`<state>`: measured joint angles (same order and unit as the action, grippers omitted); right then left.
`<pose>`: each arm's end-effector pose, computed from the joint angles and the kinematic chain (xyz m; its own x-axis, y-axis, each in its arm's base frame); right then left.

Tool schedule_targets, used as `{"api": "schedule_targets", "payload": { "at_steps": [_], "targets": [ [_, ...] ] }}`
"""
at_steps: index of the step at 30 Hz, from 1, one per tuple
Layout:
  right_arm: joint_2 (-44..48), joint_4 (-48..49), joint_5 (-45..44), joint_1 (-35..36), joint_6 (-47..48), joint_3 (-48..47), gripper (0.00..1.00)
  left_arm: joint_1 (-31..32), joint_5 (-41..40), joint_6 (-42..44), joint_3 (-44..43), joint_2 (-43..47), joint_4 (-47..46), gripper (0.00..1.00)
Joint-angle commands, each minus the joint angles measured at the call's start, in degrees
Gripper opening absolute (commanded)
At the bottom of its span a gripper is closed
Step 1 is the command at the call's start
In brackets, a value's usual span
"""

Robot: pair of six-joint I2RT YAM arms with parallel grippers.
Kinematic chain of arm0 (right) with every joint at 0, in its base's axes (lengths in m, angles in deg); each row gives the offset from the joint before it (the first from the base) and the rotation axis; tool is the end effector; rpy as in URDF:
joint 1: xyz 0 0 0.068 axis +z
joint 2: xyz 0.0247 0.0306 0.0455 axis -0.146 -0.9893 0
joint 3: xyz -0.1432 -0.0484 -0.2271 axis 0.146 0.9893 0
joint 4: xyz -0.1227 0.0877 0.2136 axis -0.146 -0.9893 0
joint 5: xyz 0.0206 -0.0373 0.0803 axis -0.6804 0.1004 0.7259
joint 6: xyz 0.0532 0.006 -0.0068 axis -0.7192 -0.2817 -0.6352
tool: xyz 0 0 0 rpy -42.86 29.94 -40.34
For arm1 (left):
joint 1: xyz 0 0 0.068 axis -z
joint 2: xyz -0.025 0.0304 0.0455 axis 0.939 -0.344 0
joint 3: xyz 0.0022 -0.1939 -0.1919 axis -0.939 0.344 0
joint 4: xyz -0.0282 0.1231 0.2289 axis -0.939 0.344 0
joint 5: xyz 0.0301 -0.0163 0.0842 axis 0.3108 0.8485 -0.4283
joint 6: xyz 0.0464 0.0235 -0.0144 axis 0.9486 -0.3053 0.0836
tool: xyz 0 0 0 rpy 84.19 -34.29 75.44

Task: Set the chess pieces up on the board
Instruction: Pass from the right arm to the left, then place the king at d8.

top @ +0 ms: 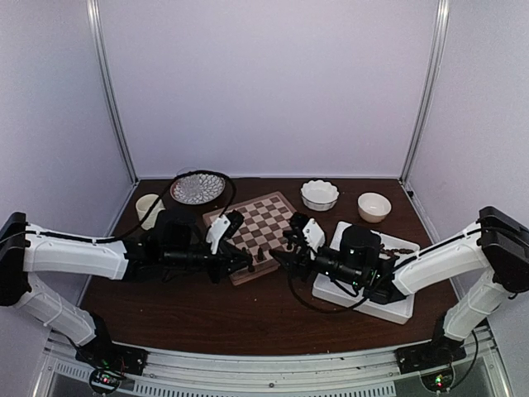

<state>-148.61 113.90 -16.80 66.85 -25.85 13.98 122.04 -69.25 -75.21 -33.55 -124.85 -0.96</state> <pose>0.1630 0.2725 0.2038 0.0139 -0.1073 -0.9941 -0.9014 0.4290 -0.0589 0.1706 -0.2349 0.2139 -0.4967 0.2241 -0.8385 0.8058 0.4781 -0.3495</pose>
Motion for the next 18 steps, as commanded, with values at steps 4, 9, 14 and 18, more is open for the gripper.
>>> {"api": "schedule_targets", "payload": {
  "at_steps": [4,9,14,18],
  "targets": [
    [6.9,-4.5,-18.5,-3.9,-5.9,3.2,0.60,-0.3,-1.0,2.0,-10.4,-5.8,2.9,0.04],
    [9.4,-9.0,-26.3,-6.3,-12.0,2.8,0.61,-0.4,-1.7,2.4,-17.0,-12.2,4.9,0.04],
    [11.0,-11.5,-31.3,-6.8,-15.1,2.8,0.71,-0.5,-2.7,3.0,-23.4,-19.1,7.2,0.05],
    [12.6,-14.6,-32.4,-7.3,-17.3,2.5,0.85,-1.0,-2.7,2.8,-27.4,-23.4,8.0,0.05]
  ]
}}
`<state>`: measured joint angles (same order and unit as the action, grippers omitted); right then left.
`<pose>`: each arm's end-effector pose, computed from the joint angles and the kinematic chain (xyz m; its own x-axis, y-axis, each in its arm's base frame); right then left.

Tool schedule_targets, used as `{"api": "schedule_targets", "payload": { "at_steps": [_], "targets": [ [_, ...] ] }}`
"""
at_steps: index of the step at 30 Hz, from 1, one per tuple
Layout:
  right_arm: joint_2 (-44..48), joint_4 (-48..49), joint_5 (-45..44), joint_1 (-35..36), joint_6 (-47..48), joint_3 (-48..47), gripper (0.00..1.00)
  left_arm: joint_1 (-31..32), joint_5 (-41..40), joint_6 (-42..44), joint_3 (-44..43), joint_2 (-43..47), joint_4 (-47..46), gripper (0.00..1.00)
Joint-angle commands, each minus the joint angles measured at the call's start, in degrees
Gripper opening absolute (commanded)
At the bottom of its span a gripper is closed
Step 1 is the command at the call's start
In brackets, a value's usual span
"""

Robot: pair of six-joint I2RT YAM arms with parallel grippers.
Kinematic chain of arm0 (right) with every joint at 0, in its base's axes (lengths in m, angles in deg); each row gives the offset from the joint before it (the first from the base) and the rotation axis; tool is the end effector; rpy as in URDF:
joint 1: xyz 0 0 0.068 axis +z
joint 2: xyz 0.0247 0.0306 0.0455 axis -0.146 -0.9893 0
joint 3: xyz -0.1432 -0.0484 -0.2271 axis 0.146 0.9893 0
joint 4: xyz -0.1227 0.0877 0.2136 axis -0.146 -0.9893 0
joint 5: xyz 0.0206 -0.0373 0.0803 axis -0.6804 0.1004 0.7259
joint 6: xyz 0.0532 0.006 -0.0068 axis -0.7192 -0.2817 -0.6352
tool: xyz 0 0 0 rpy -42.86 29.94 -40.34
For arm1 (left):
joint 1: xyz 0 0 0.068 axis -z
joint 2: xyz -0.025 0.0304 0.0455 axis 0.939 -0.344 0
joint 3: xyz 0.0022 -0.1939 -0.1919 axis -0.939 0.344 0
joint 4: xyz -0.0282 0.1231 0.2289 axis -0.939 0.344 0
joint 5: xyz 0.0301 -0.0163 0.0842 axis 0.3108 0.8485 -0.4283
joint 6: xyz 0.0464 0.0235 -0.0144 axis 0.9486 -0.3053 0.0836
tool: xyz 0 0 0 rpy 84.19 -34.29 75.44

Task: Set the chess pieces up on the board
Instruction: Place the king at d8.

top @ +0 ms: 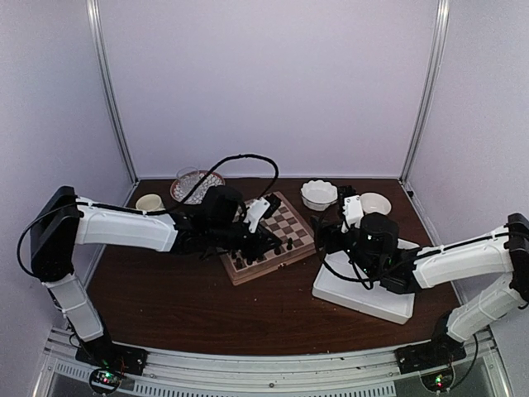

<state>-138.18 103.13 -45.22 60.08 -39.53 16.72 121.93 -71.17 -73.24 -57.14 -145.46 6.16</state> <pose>0.1885 0.2165 0.2205 -0.1710 0.0359 -0.9846 -0.4654 0.8779 0.1129 0.2313 -0.3099 0.2212 -0.5036 0.2806 -0.8171 0.7966 0.5168 -0.3135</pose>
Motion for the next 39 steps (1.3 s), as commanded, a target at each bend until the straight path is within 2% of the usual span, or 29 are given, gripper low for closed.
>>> {"api": "schedule_targets", "payload": {
  "at_steps": [1,6,19,39],
  "targets": [
    [2.5,-4.7,-3.8,-0.6,-3.7,-0.5,0.87,-1.1,-0.7,0.8,-4.5,-3.8,0.9,0.05],
    [3.3,-6.3,-5.2,-0.8,-4.4,-0.7,0.99,-1.8,-1.5,0.9,-7.8,-7.2,1.6,0.05],
    [3.9,-3.0,-6.0,-0.9,-5.0,1.1,1.00,-4.0,-3.8,1.4,-10.2,-12.6,-1.8,0.05],
    [3.2,-2.2,-5.6,-0.9,-4.1,1.0,1.00,-4.4,-1.3,0.8,-11.9,-17.9,-5.5,0.05]
  ]
}}
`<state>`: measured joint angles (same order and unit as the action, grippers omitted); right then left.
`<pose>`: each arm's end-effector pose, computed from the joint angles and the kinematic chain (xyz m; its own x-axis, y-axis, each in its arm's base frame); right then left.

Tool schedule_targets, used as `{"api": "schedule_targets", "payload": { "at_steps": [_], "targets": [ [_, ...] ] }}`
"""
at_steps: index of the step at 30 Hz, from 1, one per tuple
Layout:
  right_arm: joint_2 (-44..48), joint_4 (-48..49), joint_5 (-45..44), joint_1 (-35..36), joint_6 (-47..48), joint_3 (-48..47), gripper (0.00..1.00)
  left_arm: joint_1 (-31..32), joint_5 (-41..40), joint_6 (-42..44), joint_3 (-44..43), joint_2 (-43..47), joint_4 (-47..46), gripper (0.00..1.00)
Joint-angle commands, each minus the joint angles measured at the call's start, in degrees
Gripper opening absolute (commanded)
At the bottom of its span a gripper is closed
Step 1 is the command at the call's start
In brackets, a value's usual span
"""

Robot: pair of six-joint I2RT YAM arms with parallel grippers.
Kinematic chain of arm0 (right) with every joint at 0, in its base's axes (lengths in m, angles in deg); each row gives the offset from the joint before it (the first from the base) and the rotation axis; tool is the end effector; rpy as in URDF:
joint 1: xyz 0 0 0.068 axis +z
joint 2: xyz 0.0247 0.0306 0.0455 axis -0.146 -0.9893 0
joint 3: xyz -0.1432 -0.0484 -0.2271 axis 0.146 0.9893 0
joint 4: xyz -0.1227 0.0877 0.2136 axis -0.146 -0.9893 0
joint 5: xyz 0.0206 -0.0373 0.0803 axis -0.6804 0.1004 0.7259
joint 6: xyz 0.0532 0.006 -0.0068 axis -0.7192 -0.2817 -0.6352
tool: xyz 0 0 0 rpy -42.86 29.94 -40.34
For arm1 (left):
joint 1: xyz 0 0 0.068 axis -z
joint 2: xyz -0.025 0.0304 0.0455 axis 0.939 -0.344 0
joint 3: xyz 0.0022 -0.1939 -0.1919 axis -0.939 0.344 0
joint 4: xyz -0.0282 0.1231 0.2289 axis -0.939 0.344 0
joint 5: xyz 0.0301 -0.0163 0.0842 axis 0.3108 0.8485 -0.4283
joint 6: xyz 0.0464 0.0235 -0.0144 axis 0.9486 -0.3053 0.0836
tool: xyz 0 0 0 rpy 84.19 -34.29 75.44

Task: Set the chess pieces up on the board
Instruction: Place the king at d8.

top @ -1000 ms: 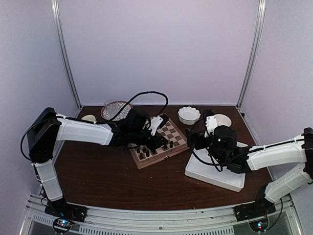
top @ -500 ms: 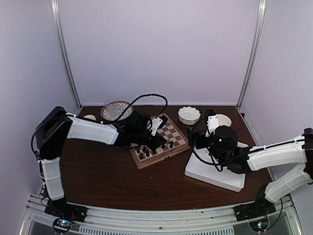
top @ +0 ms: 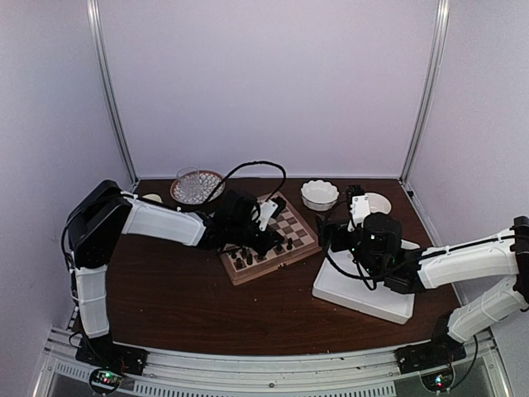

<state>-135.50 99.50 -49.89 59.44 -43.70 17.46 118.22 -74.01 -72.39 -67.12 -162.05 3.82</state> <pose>0.1871 0.2055 0.2222 -0.2039 0.0880 -0.9750 -0.3683 0.9159 0.1597 0.2893 -0.3349 0.1657 -0.5450 0.2924 -0.7858 0.7356 0.6165 -0.2807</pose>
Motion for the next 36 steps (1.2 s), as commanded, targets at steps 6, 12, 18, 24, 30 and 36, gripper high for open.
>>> {"api": "schedule_targets", "payload": {
  "at_steps": [6,12,18,24,30,36],
  "targets": [
    [0.6,1.5,-0.8,-0.2,0.3,0.3,1.00,-0.8,1.5,-0.2,-1.9,-1.5,-3.4,0.06],
    [0.6,1.5,-0.4,-0.2,0.4,0.3,0.99,-1.0,1.2,0.3,-2.1,-1.8,-3.0,0.08],
    [0.6,1.4,0.0,-0.2,0.5,0.3,1.00,-1.1,0.9,0.2,-1.9,-2.1,-3.4,0.13],
    [0.6,1.5,0.3,-0.2,0.5,0.2,1.00,-1.2,0.9,0.6,-2.3,-2.7,-3.4,0.12],
    [0.6,1.5,0.6,-0.2,0.6,0.2,0.99,-1.3,0.6,0.6,-2.4,-3.2,-3.2,0.18],
    [0.7,1.4,0.8,-0.2,0.7,0.2,1.00,-1.3,1.7,0.7,-2.8,-2.8,-2.4,0.38]
  ]
}}
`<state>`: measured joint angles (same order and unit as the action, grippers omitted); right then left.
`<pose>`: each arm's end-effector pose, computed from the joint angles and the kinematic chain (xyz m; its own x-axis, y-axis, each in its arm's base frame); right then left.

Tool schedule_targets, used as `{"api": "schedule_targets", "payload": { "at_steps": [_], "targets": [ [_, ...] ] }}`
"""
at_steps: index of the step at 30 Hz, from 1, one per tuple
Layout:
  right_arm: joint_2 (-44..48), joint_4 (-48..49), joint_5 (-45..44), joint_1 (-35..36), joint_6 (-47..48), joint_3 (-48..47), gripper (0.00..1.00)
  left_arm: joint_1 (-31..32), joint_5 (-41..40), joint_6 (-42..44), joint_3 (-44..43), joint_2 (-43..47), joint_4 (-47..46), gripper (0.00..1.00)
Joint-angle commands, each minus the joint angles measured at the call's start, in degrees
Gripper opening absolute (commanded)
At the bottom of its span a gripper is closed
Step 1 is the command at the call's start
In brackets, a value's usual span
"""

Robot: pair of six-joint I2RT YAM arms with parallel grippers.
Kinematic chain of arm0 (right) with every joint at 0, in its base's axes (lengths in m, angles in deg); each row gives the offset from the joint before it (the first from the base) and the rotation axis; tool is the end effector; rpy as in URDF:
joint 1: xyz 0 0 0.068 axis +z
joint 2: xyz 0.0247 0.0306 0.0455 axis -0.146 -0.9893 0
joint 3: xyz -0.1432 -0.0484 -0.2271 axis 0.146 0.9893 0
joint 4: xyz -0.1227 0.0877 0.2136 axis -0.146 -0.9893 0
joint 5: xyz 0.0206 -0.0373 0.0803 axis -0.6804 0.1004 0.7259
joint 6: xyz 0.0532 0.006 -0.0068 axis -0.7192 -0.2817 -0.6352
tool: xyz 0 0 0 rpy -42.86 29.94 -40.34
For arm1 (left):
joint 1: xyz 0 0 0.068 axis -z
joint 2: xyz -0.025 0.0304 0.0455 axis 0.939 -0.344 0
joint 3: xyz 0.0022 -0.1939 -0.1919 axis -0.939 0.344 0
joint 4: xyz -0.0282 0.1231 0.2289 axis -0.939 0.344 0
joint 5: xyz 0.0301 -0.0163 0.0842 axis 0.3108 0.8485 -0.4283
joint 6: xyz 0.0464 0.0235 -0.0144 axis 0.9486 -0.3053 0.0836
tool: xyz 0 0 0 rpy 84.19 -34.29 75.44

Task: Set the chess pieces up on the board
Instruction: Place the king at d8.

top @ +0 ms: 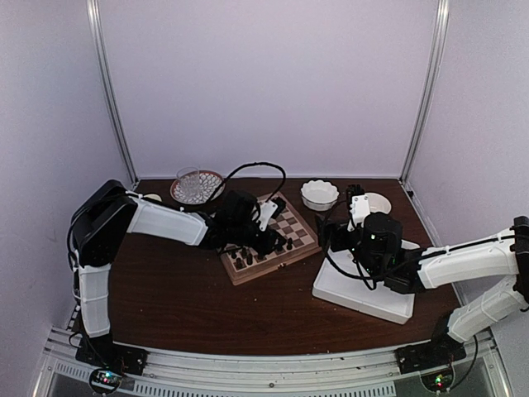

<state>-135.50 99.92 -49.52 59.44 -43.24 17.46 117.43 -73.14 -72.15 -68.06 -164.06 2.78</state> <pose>0.1871 0.2058 0.2230 -0.1978 0.0856 -0.9765 -0.3763 0.9132 0.1563 0.2974 -0.3355 0.1575 -0.5475 0.2901 -0.7849 0.7353 0.6147 -0.2856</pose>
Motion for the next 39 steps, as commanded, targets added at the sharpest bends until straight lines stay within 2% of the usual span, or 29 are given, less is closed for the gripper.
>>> {"api": "schedule_targets", "payload": {
  "at_steps": [1,5,13,20,29,39],
  "targets": [
    [0.7,1.0,0.4,-0.2,0.4,0.2,1.00,-0.5,0.9,0.3,-2.0,-0.8,-1.2,0.39],
    [0.7,0.9,0.4,-0.2,0.4,0.2,0.99,-0.5,1.9,0.3,-2.4,-0.3,-0.5,0.35],
    [0.8,0.9,0.5,-0.2,0.5,0.2,1.00,-0.5,1.8,0.3,-2.7,-0.4,0.5,0.21],
    [0.9,0.8,0.6,-0.2,0.6,0.3,1.00,-0.5,0.9,0.7,-2.7,-0.4,1.1,0.20],
    [1.2,0.9,0.5,-0.2,0.6,0.3,1.00,-0.5,2.0,0.2,-2.8,-0.4,2.4,0.14],
    [1.4,0.9,0.6,-0.2,0.6,0.5,0.99,-0.5,2.0,-0.3,-3.0,-0.1,3.6,0.13]
  ]
}}
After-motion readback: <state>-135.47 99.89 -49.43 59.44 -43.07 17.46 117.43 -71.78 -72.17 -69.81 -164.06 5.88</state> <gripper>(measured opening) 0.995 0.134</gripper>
